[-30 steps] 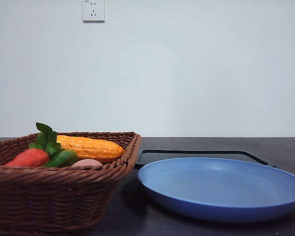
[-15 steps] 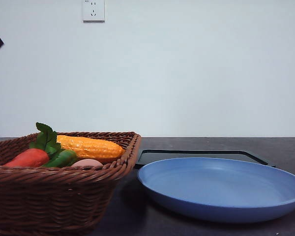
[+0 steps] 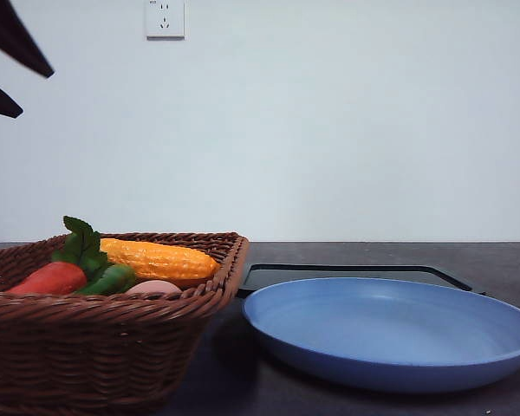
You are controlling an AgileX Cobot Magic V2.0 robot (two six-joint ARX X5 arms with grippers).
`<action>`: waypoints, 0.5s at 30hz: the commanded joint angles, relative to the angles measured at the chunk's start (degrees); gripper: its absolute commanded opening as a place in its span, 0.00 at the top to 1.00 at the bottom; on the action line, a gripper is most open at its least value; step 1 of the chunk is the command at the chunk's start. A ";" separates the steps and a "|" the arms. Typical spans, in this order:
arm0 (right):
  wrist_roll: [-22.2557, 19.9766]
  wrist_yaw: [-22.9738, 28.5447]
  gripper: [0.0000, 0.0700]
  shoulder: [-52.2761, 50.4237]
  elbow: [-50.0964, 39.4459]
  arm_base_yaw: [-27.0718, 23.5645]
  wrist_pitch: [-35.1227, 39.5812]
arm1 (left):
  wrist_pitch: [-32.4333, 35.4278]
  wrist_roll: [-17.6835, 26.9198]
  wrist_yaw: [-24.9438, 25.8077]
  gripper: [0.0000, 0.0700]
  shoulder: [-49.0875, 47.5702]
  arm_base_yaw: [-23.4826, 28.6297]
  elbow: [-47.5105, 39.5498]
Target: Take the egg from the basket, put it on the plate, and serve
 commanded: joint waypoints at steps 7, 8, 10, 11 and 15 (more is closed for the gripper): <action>0.13 0.00 0.62 10.45 -0.59 3.04 6.67 | 0.86 -0.90 0.26 0.49 0.44 -0.20 0.94; 0.13 -0.02 0.62 11.72 -0.59 3.36 7.32 | 0.83 -0.90 0.26 0.49 0.44 -0.20 0.94; 0.13 -0.27 0.62 14.01 -0.59 3.88 8.59 | 0.81 -0.90 0.26 0.49 0.44 -0.20 0.94; 0.13 -0.84 0.62 15.01 -0.59 4.10 9.20 | 0.81 -0.90 0.26 0.49 0.44 -0.20 0.94; 0.93 -3.16 0.67 17.88 -0.59 4.66 11.17 | 0.84 -0.88 0.26 0.49 0.44 -0.20 0.94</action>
